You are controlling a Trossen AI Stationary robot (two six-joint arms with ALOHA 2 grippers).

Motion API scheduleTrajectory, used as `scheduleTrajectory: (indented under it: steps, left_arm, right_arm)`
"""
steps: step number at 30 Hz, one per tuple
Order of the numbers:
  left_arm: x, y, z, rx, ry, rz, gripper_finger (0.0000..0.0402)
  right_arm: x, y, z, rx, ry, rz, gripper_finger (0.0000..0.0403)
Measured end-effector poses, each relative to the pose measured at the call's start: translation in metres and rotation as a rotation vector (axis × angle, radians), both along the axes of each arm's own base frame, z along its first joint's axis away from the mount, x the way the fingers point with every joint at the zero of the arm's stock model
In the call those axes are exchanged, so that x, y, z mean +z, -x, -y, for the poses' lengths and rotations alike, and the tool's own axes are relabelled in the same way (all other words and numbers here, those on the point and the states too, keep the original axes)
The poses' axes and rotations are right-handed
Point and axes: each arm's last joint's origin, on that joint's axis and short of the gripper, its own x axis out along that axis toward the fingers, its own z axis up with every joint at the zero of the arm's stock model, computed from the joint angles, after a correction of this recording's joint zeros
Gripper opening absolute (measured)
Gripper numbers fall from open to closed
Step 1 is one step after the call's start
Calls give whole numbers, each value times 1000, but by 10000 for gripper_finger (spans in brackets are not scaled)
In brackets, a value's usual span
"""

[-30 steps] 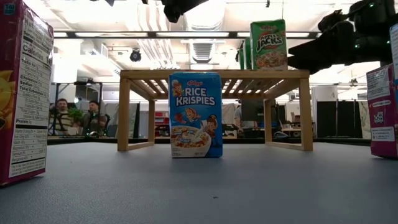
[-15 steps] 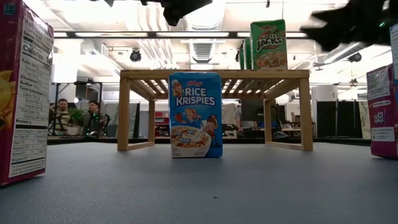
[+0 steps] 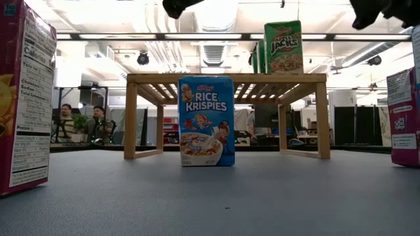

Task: Stack cereal on shelf
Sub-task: Put the top blue cereal box on the shelf

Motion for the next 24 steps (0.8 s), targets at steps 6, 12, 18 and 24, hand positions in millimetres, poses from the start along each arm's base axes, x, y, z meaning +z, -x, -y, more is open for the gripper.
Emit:
scheduleTrajectory:
  steps: [6,12,18,24]
  left_arm:
    - [-22,-8,11,0,56,-105,244]
    - [-53,-17,18,15,105,-257,244]
    - [-59,-16,24,27,117,-297,244]
    - [-62,-11,22,65,89,-353,244]
  right_arm:
    - [7,-6,-3,94,10,3,329]
    - [12,-17,-6,163,32,-33,329]
    - [22,-27,-13,244,59,-51,329]
    - [24,-43,-20,278,76,-95,329]
